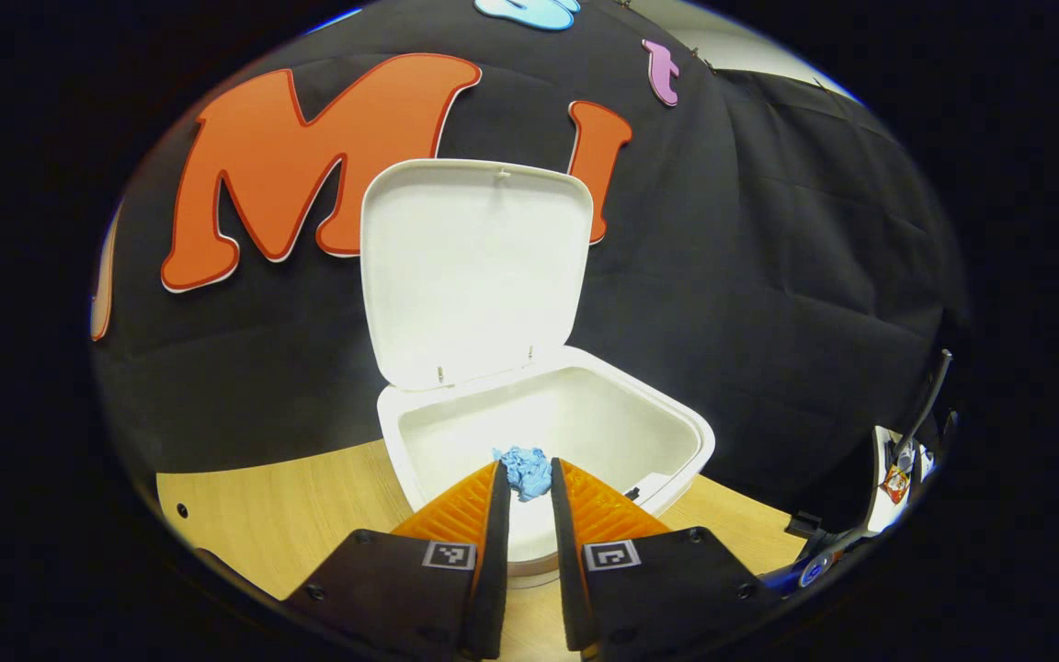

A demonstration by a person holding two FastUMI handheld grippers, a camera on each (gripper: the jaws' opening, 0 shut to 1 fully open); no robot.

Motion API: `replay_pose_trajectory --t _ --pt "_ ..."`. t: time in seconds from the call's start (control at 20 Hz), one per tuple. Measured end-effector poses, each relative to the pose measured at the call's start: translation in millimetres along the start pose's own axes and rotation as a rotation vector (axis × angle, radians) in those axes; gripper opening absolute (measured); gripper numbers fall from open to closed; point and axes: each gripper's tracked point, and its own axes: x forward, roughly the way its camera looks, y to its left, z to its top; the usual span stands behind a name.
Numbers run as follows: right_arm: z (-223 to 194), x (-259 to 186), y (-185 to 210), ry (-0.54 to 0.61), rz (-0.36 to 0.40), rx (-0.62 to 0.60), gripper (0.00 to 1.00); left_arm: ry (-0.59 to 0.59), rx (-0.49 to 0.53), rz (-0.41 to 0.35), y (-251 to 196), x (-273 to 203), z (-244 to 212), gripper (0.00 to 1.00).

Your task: Press the lid of the desktop garbage bin to open it, pick up the crumpled paper on the desktop and throw it into the bin, then pick up the pop can on the desktop and drop it into the bin, and finally close the garbage bin lid.

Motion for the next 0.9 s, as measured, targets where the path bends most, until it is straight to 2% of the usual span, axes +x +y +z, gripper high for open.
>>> replay_pose_trajectory --t 0.15,0.25,0.35,0.4,0.5,0.9 --pt "16 -3 0 -0.027 0.010 -0.010 0.80 0.004 0.001 0.006 1 4 -1 0.31" --pt "27 -6 0 -0.043 0.012 -0.025 0.80 0.000 0.002 0.008 2 2 0 0.46" --pt "39 -5 -2 -0.058 0.009 -0.043 0.79 -0.008 0.010 0.005 2 -2 3 0.65" --pt "47 -4 -2 -0.071 0.009 -0.053 0.80 -0.014 0.014 0.009 3 -3 5 0.80" --pt "65 -3 -2 -0.099 0.009 -0.079 0.80 -0.024 0.013 0.015 6 -8 7 0.94" --pt "104 -12 10 -0.163 0.059 -0.155 0.79 -0.061 -0.001 0.067 29 -44 5 0.97"
